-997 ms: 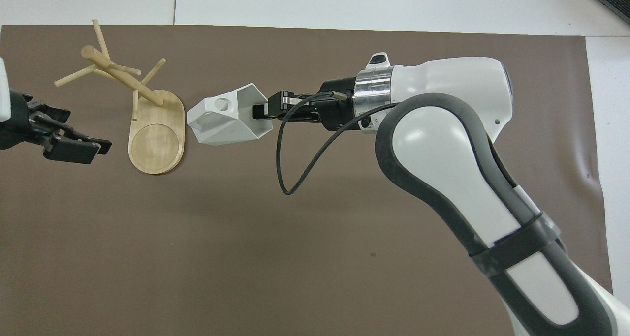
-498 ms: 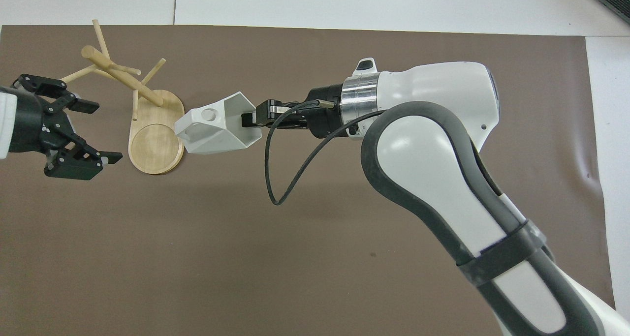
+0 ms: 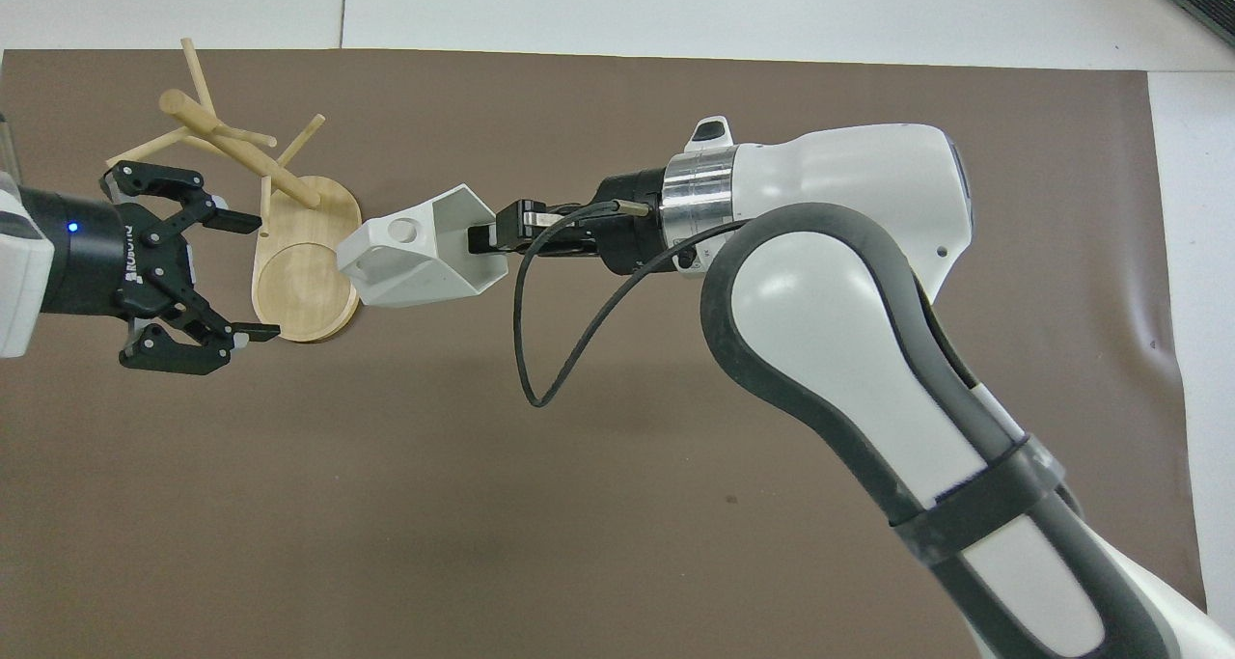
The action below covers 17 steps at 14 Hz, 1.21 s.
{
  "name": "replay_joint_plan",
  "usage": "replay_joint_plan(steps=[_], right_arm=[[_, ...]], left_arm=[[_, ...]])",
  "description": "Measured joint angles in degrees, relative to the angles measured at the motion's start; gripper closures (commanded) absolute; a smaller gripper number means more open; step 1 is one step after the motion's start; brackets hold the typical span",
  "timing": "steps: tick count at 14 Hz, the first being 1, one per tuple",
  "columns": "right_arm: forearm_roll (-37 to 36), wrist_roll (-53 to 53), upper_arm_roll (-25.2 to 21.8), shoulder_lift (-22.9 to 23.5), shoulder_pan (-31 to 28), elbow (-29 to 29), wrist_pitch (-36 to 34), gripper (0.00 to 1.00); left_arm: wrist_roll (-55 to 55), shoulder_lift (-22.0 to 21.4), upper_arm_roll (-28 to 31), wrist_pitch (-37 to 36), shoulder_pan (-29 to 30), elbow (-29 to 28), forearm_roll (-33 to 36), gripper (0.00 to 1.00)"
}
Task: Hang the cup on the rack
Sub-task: 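Hold the cup with the right gripper while the left gripper grasps it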
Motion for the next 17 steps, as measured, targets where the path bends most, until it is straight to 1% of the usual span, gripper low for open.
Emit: replay_joint_plan(steps=[5, 8, 17], right_arm=[[-0.01, 0.00, 0.00, 0.00, 0.71, 0.00, 0.01, 1.00], [-0.01, 0.00, 0.00, 0.00, 0.80, 0.00, 0.05, 1.00], [-0.01, 0.01, -0.03, 0.00, 1.38, -0.02, 0.48, 1.00]], left_arm=[[8.32, 0.31, -0.32, 4.53, -1.40, -4.28, -6.20, 0.00], [8.33, 0.07, -0.41, 7.05, -2.56, -5.79, -8.26, 0.00], [2.74, -0.40, -0.51, 8.95, -6.34, -6.50, -9.59, 0.00]])
